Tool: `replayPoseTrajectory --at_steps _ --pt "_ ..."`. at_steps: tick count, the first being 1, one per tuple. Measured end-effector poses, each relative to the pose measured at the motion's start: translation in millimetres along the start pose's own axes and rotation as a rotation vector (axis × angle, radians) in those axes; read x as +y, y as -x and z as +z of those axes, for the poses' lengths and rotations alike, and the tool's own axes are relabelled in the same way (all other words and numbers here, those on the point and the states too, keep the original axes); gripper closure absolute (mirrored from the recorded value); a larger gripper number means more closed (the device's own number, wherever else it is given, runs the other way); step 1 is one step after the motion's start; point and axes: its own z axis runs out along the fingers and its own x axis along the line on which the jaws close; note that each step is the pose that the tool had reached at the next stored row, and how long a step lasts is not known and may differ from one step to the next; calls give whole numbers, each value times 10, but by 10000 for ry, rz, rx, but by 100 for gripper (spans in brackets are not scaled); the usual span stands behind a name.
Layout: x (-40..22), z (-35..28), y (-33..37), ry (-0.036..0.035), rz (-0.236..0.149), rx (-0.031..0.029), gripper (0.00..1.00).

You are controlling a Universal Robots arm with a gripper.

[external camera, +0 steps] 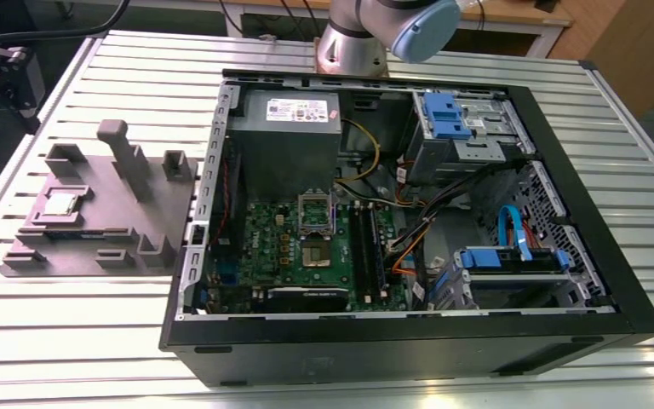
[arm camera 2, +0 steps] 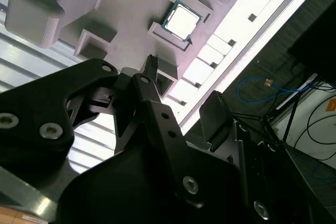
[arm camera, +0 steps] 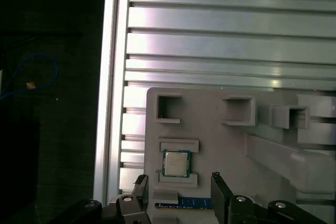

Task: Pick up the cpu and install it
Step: 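Pick up the cpu and move it towards the insertion slot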

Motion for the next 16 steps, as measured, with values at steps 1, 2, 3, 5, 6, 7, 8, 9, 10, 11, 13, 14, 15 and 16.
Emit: replayPoseTrajectory --at_steps 1,2,3,5,6,7,8,9,10,11,13,14,15,16 --pt "-6 6 0 1 -1 -2 41" --pt "-14 14 0 1 -1 -1 41" --pt "-21 21 0 0 -1 0 41" --pt "-24 30 -1 -1 0 1 41" --pt "-24 30 -1 -1 0 3 41" --pt "-25 33 0 -1 -1 1 41" --pt "-25 35 0 0 -1 1 41" --pt "-25 35 0 0 -1 1 41" --pt "-25 35 0 0 -1 1 41" --pt "-25 35 0 0 -1 1 41" --pt "-26 54 0 0 -1 1 41" --pt "-27 73 0 0 -1 1 41" --pt "-27 74 0 0 -1 0 41" --pt "-27 75 0 0 -1 1 41"
